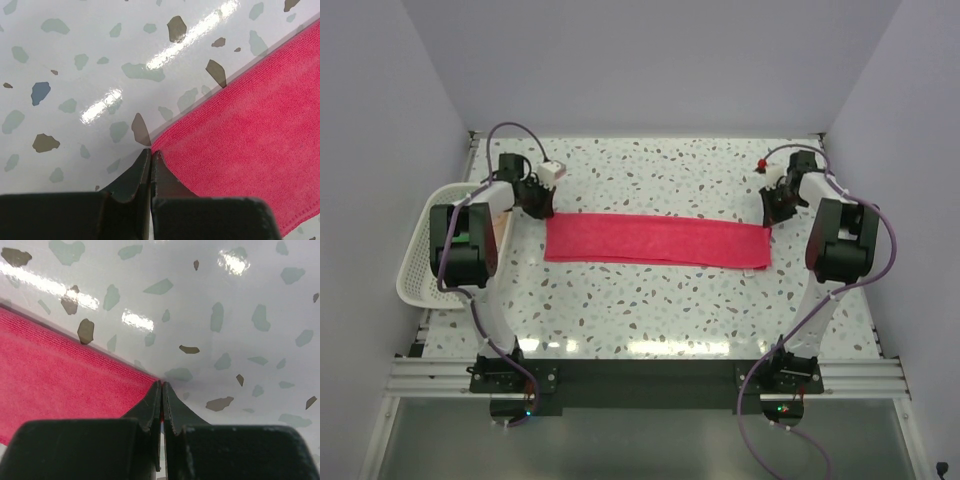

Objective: Roll the towels
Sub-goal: Fold the towel

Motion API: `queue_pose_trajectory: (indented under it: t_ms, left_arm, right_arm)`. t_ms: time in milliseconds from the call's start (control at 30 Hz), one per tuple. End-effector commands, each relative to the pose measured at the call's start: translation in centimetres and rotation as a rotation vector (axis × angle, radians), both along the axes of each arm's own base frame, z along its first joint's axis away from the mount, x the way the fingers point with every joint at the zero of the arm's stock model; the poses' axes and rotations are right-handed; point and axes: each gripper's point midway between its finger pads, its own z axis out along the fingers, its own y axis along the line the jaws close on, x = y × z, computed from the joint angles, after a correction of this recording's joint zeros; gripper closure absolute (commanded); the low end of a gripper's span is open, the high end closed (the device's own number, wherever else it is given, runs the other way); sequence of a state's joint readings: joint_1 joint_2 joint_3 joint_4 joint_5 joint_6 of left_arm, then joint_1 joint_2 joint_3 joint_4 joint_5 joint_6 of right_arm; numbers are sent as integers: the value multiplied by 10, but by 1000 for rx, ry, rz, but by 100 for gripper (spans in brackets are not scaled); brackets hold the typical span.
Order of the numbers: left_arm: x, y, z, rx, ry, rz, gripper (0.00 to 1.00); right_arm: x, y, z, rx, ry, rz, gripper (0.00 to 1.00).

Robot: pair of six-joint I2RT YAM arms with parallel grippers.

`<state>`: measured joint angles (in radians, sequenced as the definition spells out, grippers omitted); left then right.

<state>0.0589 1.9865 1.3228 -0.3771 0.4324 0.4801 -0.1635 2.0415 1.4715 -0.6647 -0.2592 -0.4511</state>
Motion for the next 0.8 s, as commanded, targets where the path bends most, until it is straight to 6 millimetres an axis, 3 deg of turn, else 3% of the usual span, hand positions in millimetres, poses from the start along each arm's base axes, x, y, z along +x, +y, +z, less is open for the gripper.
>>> queue_pose_trajectory:
  t_ms: [0, 33, 67, 100, 133, 167, 200, 333, 433, 533, 633, 667, 767]
  left_arm:
    - [25, -10, 19, -19, -76, -19, 100]
    - [29, -14, 22, -25, -79, -23, 100]
    - [31, -16, 23, -29, -78, -22, 92]
    - [29, -20, 24, -40, -67, -31, 85]
    - [30, -20, 26, -43, -62, -29, 77]
    - [34, -21, 35, -48, -72, -23, 63]
    - [32, -19, 38, -48, -61, -18, 58]
    - [18, -13, 71, -25, -106, -43, 35]
    - [-3, -16, 85, -18, -105, -109, 38]
    - [-37, -25, 77, -49, -40, -179, 49]
    - [-63, -28, 63, -51, 5, -216, 64]
    - [-67, -27, 59, -48, 10, -221, 67]
    - [-83, -29, 47, -63, 47, -213, 72]
  right_arm:
    - [27, -4, 20, -52, -84, -15, 100]
    - [29, 0, 21, -46, -87, -11, 98]
    - [33, 6, 27, -26, -93, -10, 92]
    - [34, 8, 30, -15, -91, -9, 79]
    - [36, 10, 33, -9, -93, -13, 72]
    - [36, 10, 41, -4, -94, -13, 67]
    - [36, 10, 46, -4, -99, -11, 61]
    - [25, 14, 79, -5, -157, 23, 59]
    - [6, 35, 99, 56, -168, 98, 62]
    - [-17, 73, 108, 109, -148, 197, 69]
    - [-38, 123, 107, 138, -137, 310, 76]
    - [-49, 146, 101, 151, -116, 356, 78]
    - [-62, 186, 90, 168, -96, 435, 81]
